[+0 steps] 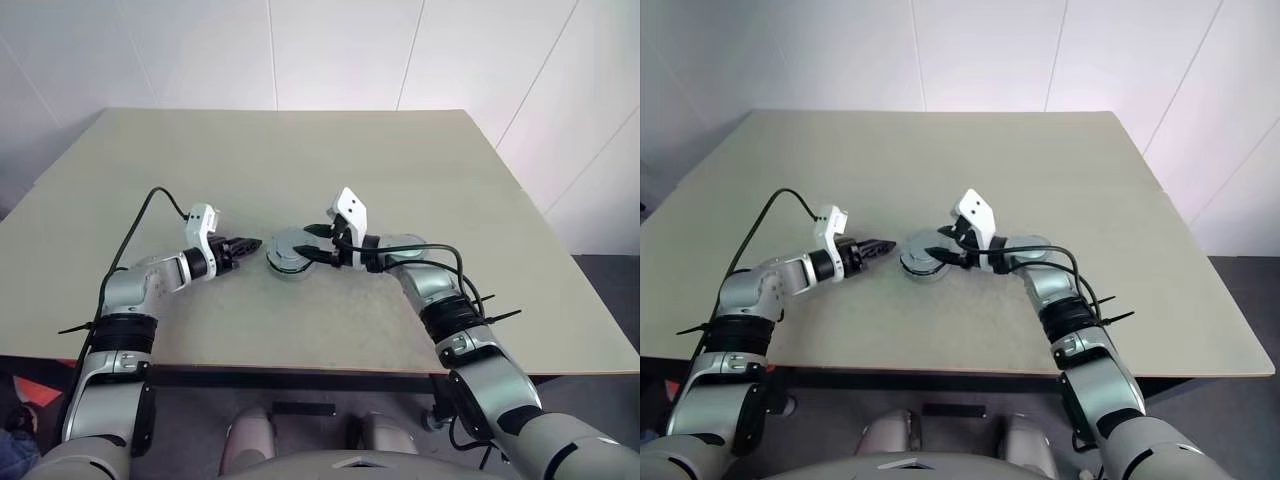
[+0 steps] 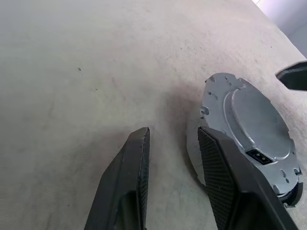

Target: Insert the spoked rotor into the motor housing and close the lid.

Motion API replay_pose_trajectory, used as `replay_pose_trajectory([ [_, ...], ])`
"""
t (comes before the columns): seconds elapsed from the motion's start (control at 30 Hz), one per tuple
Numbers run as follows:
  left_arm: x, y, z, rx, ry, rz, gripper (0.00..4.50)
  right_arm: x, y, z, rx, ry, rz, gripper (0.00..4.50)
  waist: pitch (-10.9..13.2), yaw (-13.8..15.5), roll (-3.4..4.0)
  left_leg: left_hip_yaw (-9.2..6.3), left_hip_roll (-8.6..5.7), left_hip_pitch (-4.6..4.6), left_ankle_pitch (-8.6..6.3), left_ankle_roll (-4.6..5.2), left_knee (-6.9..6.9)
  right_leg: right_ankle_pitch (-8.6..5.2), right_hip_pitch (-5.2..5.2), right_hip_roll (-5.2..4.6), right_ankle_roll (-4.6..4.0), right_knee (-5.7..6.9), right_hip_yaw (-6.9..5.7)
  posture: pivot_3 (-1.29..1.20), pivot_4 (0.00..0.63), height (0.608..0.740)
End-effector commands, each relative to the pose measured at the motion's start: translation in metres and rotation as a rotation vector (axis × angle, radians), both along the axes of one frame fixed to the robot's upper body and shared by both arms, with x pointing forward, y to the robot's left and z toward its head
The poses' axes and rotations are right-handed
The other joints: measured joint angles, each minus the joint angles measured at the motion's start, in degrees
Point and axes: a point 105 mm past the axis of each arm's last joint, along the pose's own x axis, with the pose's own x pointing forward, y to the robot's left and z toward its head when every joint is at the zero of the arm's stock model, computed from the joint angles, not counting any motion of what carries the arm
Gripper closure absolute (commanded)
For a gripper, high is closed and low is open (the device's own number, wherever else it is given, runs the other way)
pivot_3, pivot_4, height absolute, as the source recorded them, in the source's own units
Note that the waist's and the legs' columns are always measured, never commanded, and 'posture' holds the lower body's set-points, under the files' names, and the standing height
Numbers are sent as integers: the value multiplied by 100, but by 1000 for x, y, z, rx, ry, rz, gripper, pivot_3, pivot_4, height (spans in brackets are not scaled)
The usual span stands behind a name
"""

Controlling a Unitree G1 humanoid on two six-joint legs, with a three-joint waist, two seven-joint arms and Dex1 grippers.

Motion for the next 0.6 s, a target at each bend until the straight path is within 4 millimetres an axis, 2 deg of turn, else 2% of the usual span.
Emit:
replay_pose_trajectory([
  [0.03,5,7,16,5,-61,19,2763,0,8,6,5,-25,0,1835,0,1,0,0,0,-1,2,-2,0,0,-1,0,0,1,0,0,0,740],
  [0.13,5,7,16,6,-63,19,2763,5,9,0,-12,-15,-33,1835,0,0,0,-1,-1,-3,2,-2,0,1,0,0,-1,3,0,0,0,740],
  [0.23,4,6,15,4,-63,19,2763,9,9,0,-20,-13,-44,1214,-1,0,-1,-1,-2,-10,2,-2,-1,1,-4,0,-2,2,0,0,0,740],
  [0.37,2,6,14,3,-60,22,2763,11,10,0,-47,-55,-56,35,-1,-4,-1,-1,-2,-14,1,-2,-1,1,-7,0,-2,-1,-1,0,0,740],
  [0.6,1,8,13,3,-57,36,2763,3,18,3,-67,-107,-10,35,0,-7,-1,-1,-1,-10,1,-1,-1,1,-5,0,-2,3,-1,0,0,740],
])
